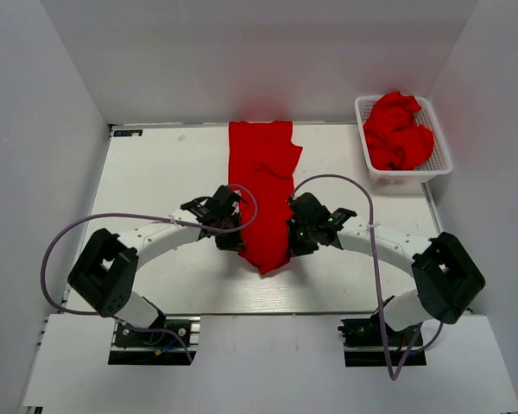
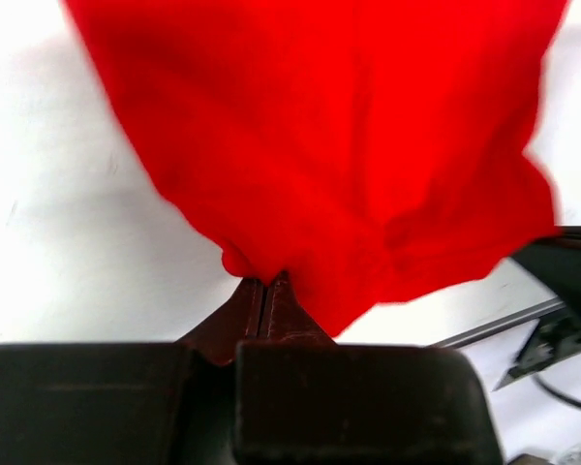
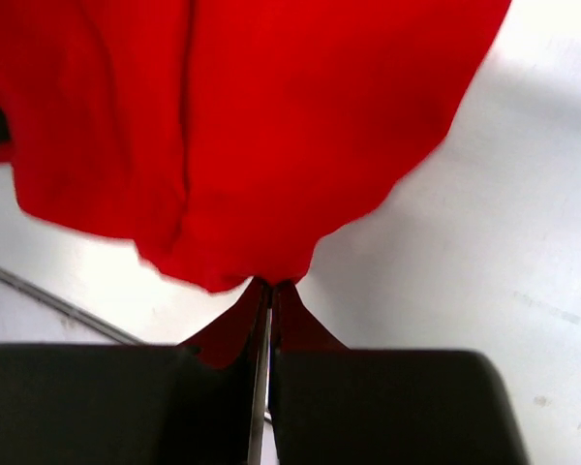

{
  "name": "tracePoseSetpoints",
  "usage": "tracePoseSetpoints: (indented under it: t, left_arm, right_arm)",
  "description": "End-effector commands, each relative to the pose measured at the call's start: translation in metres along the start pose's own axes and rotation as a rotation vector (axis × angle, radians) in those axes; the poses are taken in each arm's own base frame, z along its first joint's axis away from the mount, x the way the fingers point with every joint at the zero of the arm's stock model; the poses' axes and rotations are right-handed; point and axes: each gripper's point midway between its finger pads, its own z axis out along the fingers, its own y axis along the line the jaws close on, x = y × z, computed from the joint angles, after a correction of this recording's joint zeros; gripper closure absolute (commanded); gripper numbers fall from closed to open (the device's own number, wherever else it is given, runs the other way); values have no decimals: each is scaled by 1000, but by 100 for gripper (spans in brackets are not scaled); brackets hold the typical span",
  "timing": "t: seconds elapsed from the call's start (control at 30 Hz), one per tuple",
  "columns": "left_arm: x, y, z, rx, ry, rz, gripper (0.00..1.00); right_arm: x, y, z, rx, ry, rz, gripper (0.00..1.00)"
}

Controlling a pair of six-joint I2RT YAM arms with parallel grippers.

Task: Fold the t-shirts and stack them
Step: Grab the bottom of the folded rectangular tshirt with both arms, then fold the folded rectangular tshirt in 1/3 of the way

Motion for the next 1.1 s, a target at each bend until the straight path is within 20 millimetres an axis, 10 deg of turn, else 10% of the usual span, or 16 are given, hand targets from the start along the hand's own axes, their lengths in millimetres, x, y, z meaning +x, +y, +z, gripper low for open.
tracePoseSetpoints:
  t: [0.0,1.07]
  left_arm:
    - [-26,-18,-3,30,-12,-9,100]
    - [-213,3,-12,41,-266,-36,100]
  right_arm:
    - [-43,7,-2,12,-89,0,100]
    - [-204,-46,-8,87,-245,85,100]
